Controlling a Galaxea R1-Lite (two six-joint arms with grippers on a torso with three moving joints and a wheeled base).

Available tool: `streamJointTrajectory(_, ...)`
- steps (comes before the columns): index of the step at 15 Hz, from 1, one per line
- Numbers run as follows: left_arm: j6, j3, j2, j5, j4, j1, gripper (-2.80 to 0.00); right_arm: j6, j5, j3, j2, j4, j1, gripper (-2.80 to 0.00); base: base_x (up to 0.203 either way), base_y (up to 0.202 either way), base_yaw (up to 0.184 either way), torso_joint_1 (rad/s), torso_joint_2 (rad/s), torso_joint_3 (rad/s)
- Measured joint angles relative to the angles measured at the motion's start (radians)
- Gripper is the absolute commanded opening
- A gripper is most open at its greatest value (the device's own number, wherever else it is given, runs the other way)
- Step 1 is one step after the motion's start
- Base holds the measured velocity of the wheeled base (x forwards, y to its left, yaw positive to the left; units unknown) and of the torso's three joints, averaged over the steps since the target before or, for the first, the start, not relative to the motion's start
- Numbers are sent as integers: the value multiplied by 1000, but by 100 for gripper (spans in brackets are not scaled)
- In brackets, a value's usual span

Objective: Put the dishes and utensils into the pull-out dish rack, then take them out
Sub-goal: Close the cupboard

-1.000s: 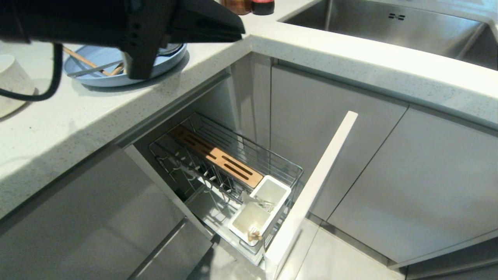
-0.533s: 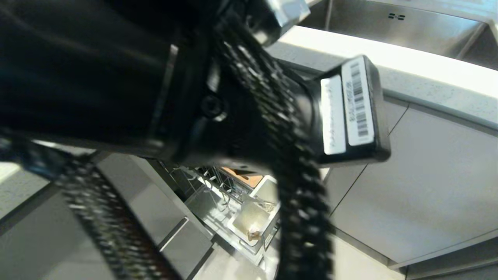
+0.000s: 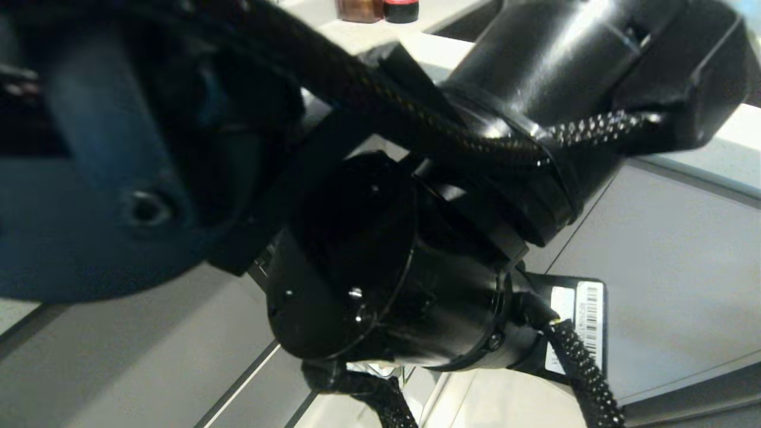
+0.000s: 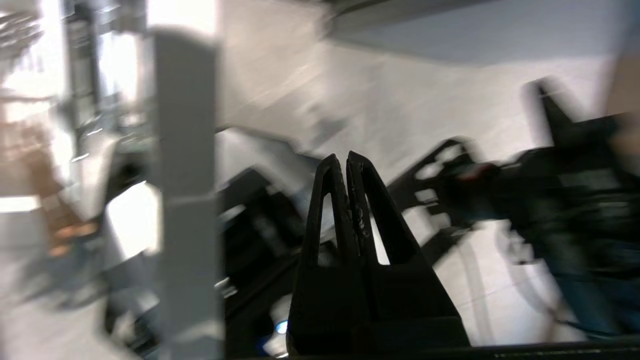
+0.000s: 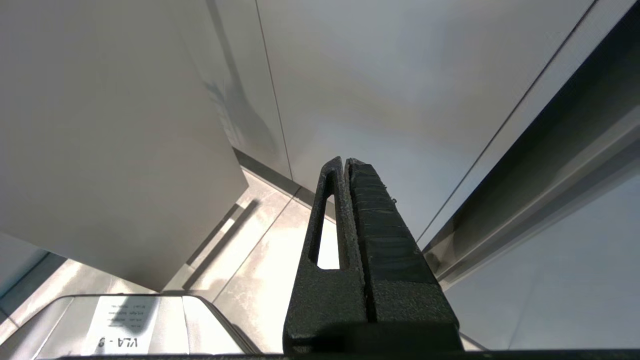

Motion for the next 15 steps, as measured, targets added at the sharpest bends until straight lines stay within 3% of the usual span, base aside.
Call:
streamJointTrajectory(5, 7, -1, 29, 99, 16, 6, -280, 0, 0, 0, 0, 0, 0, -280, 0, 0, 0, 0, 0, 0)
streamJointTrajectory(9, 8, 0, 33, 121, 20, 10, -280, 0, 0, 0, 0, 0, 0, -280, 0, 0, 0, 0, 0, 0)
streamJointTrajectory(15, 8, 0, 35, 206, 43, 32, -280, 0, 0, 0, 0, 0, 0, -280, 0, 0, 0, 0, 0, 0)
